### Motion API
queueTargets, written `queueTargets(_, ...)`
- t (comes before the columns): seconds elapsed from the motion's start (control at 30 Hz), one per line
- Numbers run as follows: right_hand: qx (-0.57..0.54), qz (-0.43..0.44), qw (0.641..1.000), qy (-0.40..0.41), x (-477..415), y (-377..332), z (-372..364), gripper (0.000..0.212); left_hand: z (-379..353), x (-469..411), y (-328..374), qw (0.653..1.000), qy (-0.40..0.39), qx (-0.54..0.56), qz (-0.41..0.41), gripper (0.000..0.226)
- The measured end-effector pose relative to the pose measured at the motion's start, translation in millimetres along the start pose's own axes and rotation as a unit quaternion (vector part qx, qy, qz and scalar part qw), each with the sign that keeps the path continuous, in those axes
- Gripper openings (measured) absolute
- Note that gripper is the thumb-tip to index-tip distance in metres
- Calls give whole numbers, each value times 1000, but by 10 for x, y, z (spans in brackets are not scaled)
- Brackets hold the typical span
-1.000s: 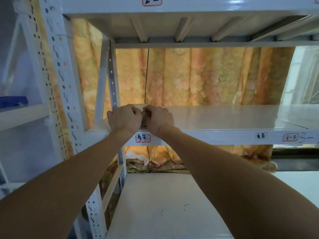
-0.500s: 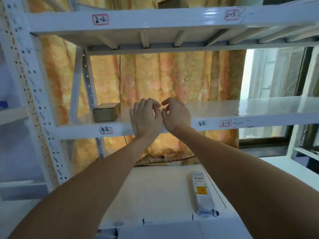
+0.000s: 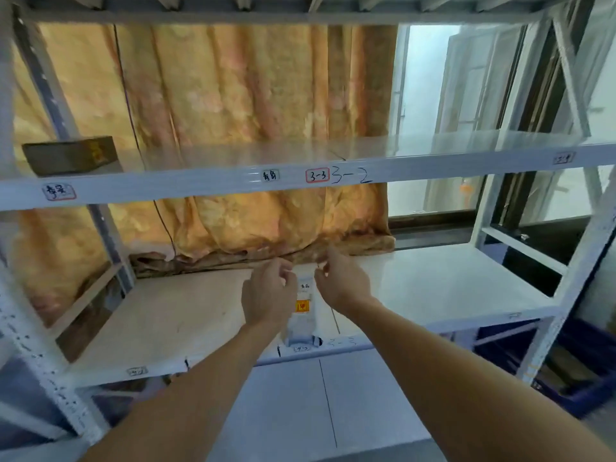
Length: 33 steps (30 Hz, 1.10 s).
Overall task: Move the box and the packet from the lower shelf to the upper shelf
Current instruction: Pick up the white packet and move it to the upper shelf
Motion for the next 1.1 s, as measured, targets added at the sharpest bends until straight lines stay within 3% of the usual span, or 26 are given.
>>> queueTargets(0.13,-7,-67,996,-63,145,520,-732,31,-593,131,-617,991,-76,-48,100,24)
queueTargets(0.27,0,-127,985,-120,163,917,-1380,37,-1138,134,-1171,977,-144,-66,143,31)
queueTargets(0.43,-8,-192,972,-133,-107,1278,-1898,43,-1700,-134,-1680,969,-180,-73,151,32)
queueTargets(0.63,-14,-244,962,-119,-304,1446,-2412,37,-2048,-353,-1950,968,-146,-160,126,42)
queueTargets(0.73,-12,-258,959,-115,-390,1451,-2572,33,-2202,-425,-2001,964,-174,-167,112,44)
queueTargets(0.9,-37,-302,944,-131,-369,1503,-2684,31,-2401,-420,-2094,950,-237,-146,144,35)
queueTargets(1.1,-154,-352,919,-85,-128,1543,-2468,16,-2292,-162,-1937,951,-247,3,187,21)
Point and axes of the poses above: each hand's wrist, its own x-axis away from the middle knuckle, its own z-axis out of the back of the hand, y = z × x, the point moved 9 cm from there along -x, towards the middle knuckle, and after that the axes turned 4 degrees about z, right-handed, at the moved point
